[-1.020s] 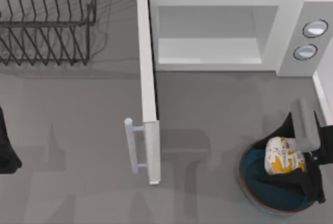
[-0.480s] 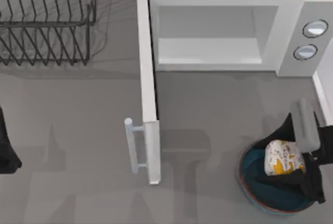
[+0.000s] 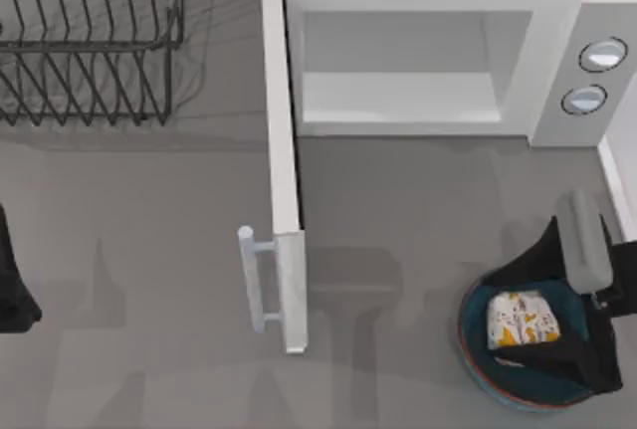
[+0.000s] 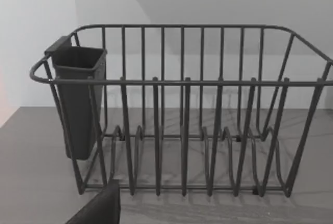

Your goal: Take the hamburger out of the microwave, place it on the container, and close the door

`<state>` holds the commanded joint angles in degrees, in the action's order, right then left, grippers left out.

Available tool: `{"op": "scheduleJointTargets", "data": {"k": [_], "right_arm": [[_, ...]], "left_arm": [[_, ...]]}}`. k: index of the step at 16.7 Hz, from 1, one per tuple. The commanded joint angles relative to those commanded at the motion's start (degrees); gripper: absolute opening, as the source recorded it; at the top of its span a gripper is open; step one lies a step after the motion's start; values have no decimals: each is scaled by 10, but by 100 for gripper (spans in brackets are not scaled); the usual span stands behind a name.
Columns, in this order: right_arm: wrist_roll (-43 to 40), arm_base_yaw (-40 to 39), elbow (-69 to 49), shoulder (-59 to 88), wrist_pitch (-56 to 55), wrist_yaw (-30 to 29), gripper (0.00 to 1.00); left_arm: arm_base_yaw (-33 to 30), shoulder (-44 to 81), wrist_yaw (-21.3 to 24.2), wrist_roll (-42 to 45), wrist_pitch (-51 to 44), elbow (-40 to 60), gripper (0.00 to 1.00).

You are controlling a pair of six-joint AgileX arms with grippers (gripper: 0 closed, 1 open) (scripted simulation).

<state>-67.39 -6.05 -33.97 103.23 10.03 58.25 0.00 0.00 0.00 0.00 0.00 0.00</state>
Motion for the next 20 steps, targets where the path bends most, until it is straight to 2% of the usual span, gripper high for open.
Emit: {"op": "scheduleJointTargets", "data": {"k": [4,8,12,20], "right_arm": [[-9,4,-24,-32,-11,12,100],[50,9,9,-118,-19,-40,100],[166,19,69,-299,-34,-139,100],[469,44,230,-776,-73,-403,100]], "left_arm": [[0,0,0,0,0,0,100],[0,0,0,0,0,0,100],[0,0,0,0,0,0,100],[0,0,0,0,0,0,100]]}}
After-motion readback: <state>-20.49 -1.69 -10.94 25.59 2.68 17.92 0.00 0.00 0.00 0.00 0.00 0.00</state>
